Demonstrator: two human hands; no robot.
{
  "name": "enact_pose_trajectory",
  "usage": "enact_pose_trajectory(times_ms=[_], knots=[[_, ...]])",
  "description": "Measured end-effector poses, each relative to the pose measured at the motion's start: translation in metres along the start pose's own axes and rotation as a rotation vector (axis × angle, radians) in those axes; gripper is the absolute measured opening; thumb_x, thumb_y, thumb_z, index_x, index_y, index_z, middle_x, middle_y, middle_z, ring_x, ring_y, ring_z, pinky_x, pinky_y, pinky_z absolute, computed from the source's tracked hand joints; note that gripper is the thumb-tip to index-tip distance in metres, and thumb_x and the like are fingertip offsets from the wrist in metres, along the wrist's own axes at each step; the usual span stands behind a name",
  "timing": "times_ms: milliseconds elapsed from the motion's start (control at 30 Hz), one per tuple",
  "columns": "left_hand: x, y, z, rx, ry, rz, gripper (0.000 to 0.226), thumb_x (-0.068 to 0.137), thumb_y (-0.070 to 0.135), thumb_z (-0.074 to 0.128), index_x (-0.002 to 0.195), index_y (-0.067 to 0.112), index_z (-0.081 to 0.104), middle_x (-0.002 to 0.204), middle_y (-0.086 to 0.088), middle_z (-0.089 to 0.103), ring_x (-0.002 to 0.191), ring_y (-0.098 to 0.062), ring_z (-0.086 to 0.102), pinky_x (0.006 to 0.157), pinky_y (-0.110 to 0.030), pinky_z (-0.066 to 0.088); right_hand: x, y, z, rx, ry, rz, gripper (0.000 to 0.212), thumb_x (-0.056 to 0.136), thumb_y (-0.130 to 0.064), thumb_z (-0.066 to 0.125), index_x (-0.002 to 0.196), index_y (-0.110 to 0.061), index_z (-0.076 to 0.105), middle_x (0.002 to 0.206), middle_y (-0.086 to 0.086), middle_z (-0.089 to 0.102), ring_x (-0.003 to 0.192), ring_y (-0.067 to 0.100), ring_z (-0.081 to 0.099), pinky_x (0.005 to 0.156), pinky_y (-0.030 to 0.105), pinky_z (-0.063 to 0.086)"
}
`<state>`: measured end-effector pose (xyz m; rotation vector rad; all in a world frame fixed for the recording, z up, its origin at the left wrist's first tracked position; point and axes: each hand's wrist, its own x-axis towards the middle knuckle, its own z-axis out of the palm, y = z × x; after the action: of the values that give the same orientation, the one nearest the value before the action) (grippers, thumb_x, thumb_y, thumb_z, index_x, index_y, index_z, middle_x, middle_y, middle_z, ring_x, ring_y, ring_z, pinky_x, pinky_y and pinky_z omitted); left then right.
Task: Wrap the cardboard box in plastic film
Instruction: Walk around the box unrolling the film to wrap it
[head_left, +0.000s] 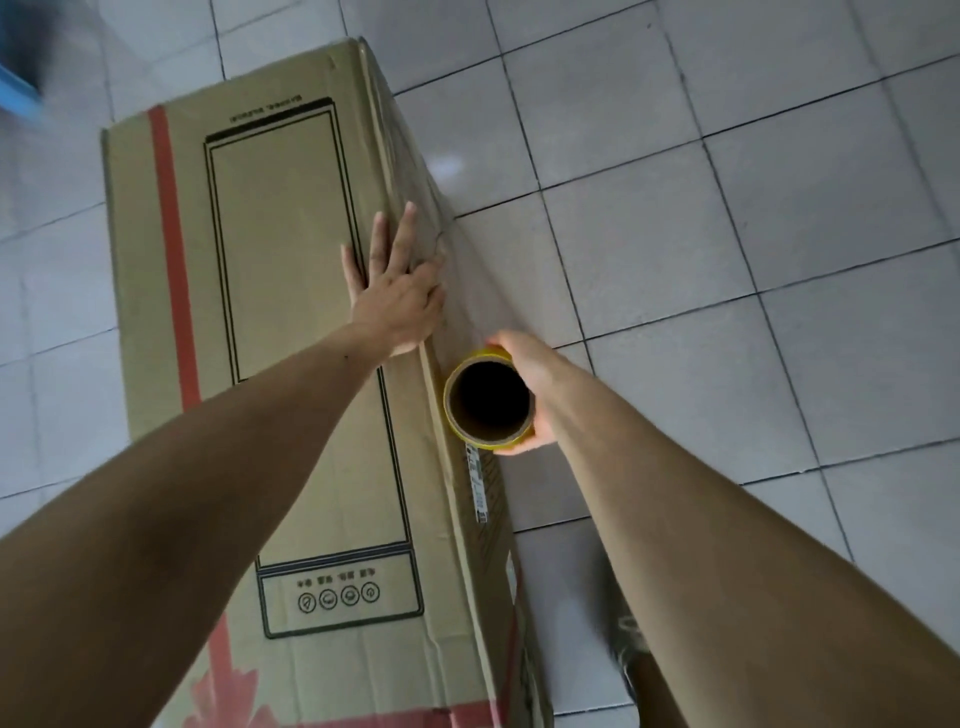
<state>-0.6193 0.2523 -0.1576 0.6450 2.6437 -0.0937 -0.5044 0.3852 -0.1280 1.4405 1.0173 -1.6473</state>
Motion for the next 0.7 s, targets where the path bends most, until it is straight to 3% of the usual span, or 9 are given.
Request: enact_pose_trajectory(times_ms=[133,233,400,500,567,633,700], knots=[[0.003,0.0,0.0,-0.012,-0.046,-0.018,0.044,0.102,0.04,0.033,0.146,0.038,0.04,0.159,0.005,-0.032,0.144,-0.023,-0.034,0.113,-0.059,-0.019,0.006,0.052,-0.007,0.283,-0.003,0.013,0.08,0.061,-0.052,0.069,0.131,-0.025,0.041,0.126,0.018,0.05,0.104,0.046,0.055,0.075,0.068,0.049],[0.004,0.0,-0.003,-0.033,-0.082,-0.022,0.043,0.102,0.04,0.034,0.144,0.037,0.042,0.158,0.005,-0.034,0.143,-0.023,-0.034,0.114,-0.059,-0.017,0.008,0.09,-0.011,0.561,-0.075,0.1,0.085,0.055,-0.055,0.071,0.131,-0.024,0.046,0.125,0.02,0.056,0.106,0.047,0.056,0.078,0.068,0.048],[0.004,0.003,-0.004,-0.023,-0.107,-0.032,0.039,0.101,0.041,0.037,0.138,0.031,0.047,0.157,0.005,-0.035,0.144,-0.024,-0.034,0.114,-0.058,-0.017,-0.012,0.137,-0.027,0.802,-0.151,0.156,0.044,0.087,-0.047,0.052,0.11,-0.011,0.061,0.112,0.021,0.064,0.104,0.042,0.06,0.094,0.055,0.048],[0.005,0.003,-0.004,-0.008,-0.122,-0.033,0.041,0.101,0.042,0.037,0.141,0.035,0.044,0.157,0.004,-0.036,0.143,-0.024,-0.035,0.114,-0.058,-0.017,-0.017,0.139,-0.032,0.735,-0.148,0.19,0.041,0.089,-0.044,0.053,0.107,-0.008,0.059,0.107,0.021,0.064,0.103,0.039,0.061,0.098,0.046,0.047],[0.005,0.002,-0.005,0.003,-0.122,-0.042,0.042,0.101,0.042,0.037,0.142,0.037,0.042,0.156,0.005,-0.036,0.143,-0.024,-0.035,0.114,-0.058,-0.017,-0.015,0.13,-0.036,0.575,-0.083,0.168,0.041,0.092,-0.039,0.051,0.122,-0.012,0.054,0.119,0.019,0.06,0.107,0.039,0.058,0.098,0.051,0.046],[0.005,0.004,-0.006,0.022,-0.127,-0.053,0.042,0.101,0.043,0.037,0.143,0.037,0.042,0.156,0.004,-0.037,0.142,-0.025,-0.036,0.114,-0.059,-0.017,-0.02,0.111,-0.037,0.35,0.043,0.03,0.039,0.098,-0.034,0.041,0.136,-0.024,0.046,0.133,0.006,0.049,0.118,0.039,0.05,0.096,0.056,0.043],[0.004,0.007,-0.011,0.061,-0.156,-0.07,0.042,0.102,0.046,0.035,0.142,0.038,0.045,0.157,0.004,-0.036,0.142,-0.028,-0.037,0.114,-0.061,-0.016,-0.021,0.093,-0.036,0.183,0.112,-0.121,0.038,0.1,-0.027,0.038,0.137,-0.022,0.048,0.136,0.003,0.05,0.122,0.037,0.048,0.089,0.052,0.045]])
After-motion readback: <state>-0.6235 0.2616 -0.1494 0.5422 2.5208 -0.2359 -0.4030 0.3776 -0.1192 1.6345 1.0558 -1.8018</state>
